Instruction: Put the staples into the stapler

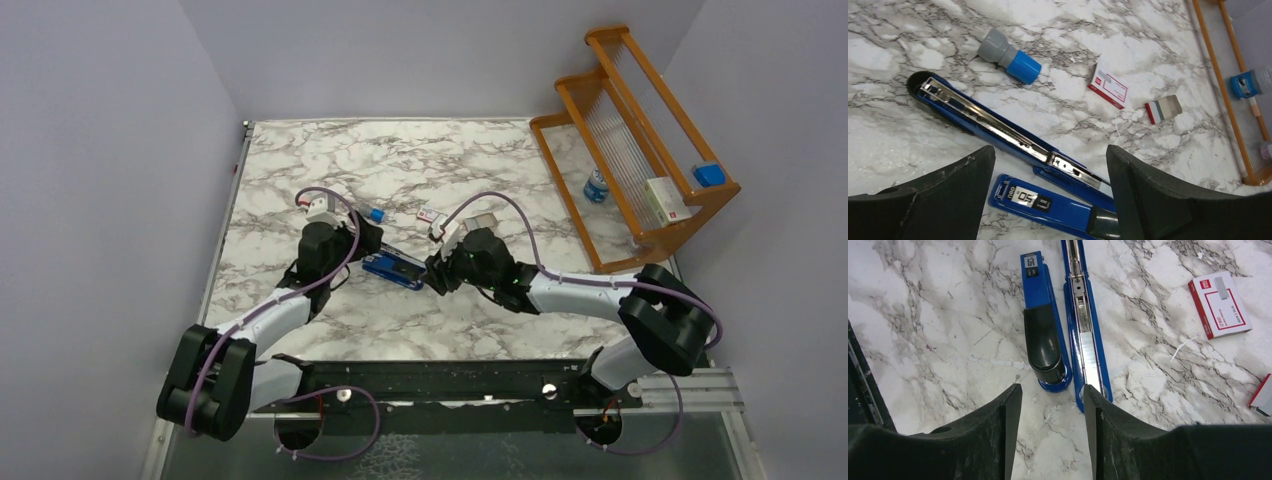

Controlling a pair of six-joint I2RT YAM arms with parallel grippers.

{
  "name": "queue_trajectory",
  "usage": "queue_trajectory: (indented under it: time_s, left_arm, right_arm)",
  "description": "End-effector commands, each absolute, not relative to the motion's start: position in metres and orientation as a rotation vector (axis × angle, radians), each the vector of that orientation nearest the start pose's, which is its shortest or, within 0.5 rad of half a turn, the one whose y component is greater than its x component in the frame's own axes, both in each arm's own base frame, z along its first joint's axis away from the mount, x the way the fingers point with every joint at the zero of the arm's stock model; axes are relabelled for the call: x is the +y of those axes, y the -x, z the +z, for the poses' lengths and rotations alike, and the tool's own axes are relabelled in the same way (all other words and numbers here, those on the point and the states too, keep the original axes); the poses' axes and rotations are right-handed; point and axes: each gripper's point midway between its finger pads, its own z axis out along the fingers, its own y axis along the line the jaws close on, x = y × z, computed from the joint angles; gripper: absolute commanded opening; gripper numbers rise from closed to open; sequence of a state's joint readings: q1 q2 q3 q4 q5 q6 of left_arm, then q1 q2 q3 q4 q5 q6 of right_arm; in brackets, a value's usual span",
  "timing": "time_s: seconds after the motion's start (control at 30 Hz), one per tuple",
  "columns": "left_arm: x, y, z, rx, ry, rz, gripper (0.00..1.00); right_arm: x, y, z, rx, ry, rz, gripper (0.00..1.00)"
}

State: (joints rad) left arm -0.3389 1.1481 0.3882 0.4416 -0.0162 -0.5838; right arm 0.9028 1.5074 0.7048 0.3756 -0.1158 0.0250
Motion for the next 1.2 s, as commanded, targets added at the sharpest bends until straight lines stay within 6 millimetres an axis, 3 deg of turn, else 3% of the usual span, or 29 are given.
queue_trajectory:
  time_s: [0.0, 0.2, 0.6, 0.87, 1.0, 1.17]
  left_arm:
    - [-0.123, -0.345, 0.117, 1.930, 0.388, -0.616, 0.85]
    - [-0.111, -0.357, 0.111, 1.945, 0.485, -0.638, 0.85]
    - [-0.105, -0.365, 0.104, 1.960, 0.587, -0.663, 0.85]
    - [-0.101, -0.366, 0.098, 1.974, 0.617, -0.669, 0.85]
    - [-0.100, -0.368, 0.094, 1.984, 0.653, -0.696, 0.85]
    - [-0.100, -0.371, 0.088, 1.996, 0.685, -0.723, 0.85]
  right_arm:
    - [0.326, -0.263, 0.093, 1.902, 0.937, 0.590, 0.52]
    - [0.316, -0.276, 0.068, 1.985, 0.984, 0.586, 0.54]
    - [0.339, -0.285, 0.053, 1.981, 1.028, 0.677, 0.50]
    - [0.337, -0.290, 0.038, 2.010, 1.032, 0.634, 0.33]
    - [0.339, -0.292, 0.036, 2.007, 1.039, 0.632, 0.28]
    - [0.347, -0.297, 0.036, 1.977, 1.052, 0.648, 0.14]
